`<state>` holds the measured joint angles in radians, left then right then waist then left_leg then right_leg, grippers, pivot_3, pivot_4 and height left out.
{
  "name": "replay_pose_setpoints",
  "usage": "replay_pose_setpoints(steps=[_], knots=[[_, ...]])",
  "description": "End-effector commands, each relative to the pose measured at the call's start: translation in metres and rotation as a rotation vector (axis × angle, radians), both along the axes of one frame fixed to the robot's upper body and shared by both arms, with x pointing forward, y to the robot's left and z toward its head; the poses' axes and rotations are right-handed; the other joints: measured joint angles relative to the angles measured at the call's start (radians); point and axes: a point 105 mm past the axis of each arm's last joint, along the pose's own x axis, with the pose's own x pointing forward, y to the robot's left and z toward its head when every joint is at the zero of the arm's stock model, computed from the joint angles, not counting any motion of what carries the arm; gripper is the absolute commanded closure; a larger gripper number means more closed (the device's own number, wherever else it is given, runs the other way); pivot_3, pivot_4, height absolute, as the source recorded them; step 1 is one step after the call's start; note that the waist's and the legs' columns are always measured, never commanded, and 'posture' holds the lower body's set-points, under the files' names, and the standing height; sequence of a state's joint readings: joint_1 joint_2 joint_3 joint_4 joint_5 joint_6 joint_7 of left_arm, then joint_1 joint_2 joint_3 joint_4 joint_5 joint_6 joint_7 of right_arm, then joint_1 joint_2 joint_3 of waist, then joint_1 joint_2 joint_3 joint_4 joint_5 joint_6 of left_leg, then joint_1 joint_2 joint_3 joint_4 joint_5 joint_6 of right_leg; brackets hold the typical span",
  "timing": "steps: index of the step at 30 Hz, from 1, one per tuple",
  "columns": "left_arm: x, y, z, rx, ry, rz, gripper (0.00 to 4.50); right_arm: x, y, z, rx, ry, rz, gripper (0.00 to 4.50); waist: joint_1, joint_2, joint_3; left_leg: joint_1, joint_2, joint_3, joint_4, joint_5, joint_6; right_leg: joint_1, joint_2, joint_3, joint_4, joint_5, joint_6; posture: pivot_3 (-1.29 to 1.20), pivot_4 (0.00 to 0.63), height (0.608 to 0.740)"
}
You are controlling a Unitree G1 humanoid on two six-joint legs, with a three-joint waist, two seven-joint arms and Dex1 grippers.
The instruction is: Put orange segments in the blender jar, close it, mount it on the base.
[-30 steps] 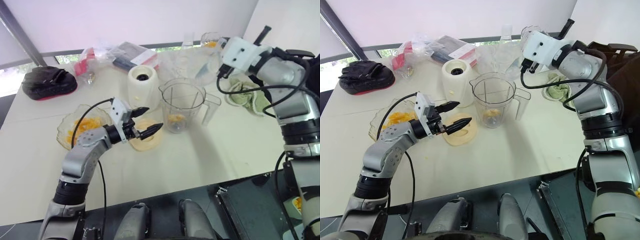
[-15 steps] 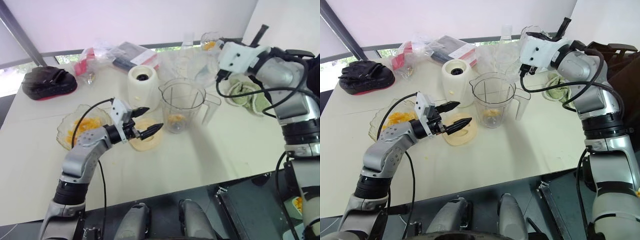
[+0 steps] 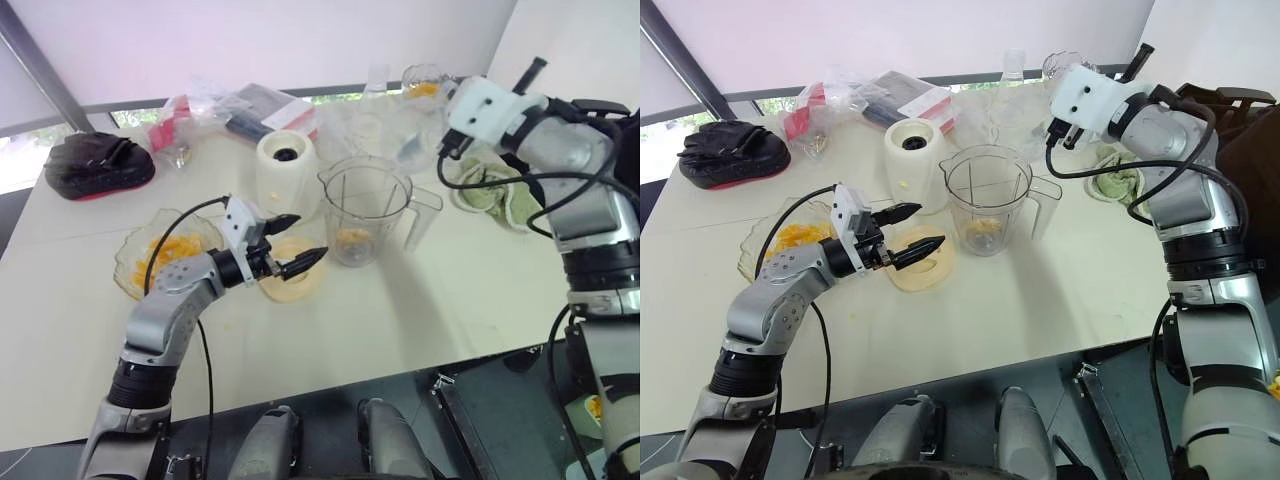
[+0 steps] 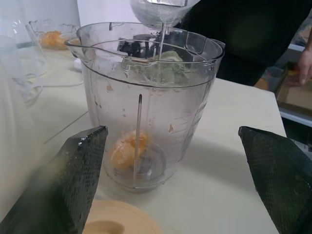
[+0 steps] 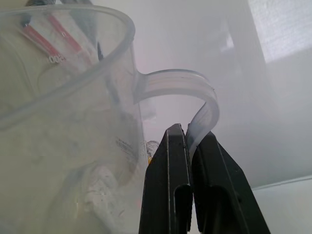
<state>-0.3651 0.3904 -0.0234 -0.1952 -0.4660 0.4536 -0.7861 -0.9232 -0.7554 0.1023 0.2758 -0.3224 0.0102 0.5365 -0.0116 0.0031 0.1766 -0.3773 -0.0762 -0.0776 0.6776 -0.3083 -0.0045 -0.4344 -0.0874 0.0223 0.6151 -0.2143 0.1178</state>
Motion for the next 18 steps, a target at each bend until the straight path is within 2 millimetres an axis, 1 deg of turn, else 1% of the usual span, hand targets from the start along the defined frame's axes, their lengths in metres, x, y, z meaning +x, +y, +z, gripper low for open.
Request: replay_pose_setpoints(steps=[1,3,6,8,9,11,15,18], knots=[[0.000,-0.002,0.008,-0.001,-0.028,-0.018,0.00,-0.010,-0.006,0.027,0.090,-0.086,-0.005,4.45,0.000,0.000,0.000,0.000,0.000,0.000,0.000,0.000,0.000,0.000,0.000,0.000,0.000,0.000,0.000,0.00,0.150,0.740],[0.000,-0.002,0.008,0.000,-0.026,-0.020,0.00,-0.009,-0.017,0.027,0.213,-0.070,-0.039,4.45,0.000,0.000,0.000,0.000,0.000,0.000,0.000,0.000,0.000,0.000,0.000,0.000,0.000,0.000,0.000,0.00,0.150,0.740],[0.000,-0.002,0.007,0.003,-0.025,-0.022,0.00,-0.008,-0.033,0.028,0.353,-0.055,-0.090,4.45,0.000,0.000,0.000,0.000,0.000,0.000,0.000,0.000,0.000,0.000,0.000,0.000,0.000,0.000,0.000,0.00,0.150,0.740],[0.000,-0.003,0.007,0.005,-0.025,-0.025,0.00,-0.007,-0.047,0.025,0.509,-0.032,-0.132,4.45,0.000,0.000,0.000,0.000,0.000,0.000,0.000,0.000,0.000,0.000,0.000,0.000,0.000,0.000,0.000,0.00,0.150,0.740],[0.000,-0.003,0.007,0.006,-0.024,-0.026,0.00,-0.007,-0.056,0.022,0.606,-0.020,-0.152,4.45,0.001,0.000,0.000,0.000,0.000,0.000,0.000,0.000,0.000,0.000,0.000,0.000,0.000,0.000,0.000,0.00,0.150,0.740],[0.000,-0.003,0.007,0.008,-0.023,-0.028,0.00,-0.009,-0.066,0.017,0.726,-0.001,-0.177,4.45,0.003,0.000,0.000,0.000,0.000,0.000,0.000,0.000,0.000,0.000,0.000,0.000,0.000,0.000,0.000,0.00,0.150,0.740],[0.000,-0.003,0.006,0.013,-0.021,-0.031,0.00,-0.011,-0.081,0.008,0.905,0.016,-0.234,4.45,0.001,0.000,0.000,0.000,0.000,0.000,0.000,0.000,0.000,0.000,-0.001,0.000,0.000,0.000,0.000,0.00,0.150,0.740],[0.000,-0.003,0.006,0.015,-0.021,-0.033,0.00,-0.012,-0.097,-0.008,1.047,0.031,-0.291,4.45,0.000,0.000,0.000,-0.001,0.000,0.000,0.000,0.000,0.000,-0.001,0.000,0.000,0.001,0.000,0.000,0.00,0.150,0.740]])
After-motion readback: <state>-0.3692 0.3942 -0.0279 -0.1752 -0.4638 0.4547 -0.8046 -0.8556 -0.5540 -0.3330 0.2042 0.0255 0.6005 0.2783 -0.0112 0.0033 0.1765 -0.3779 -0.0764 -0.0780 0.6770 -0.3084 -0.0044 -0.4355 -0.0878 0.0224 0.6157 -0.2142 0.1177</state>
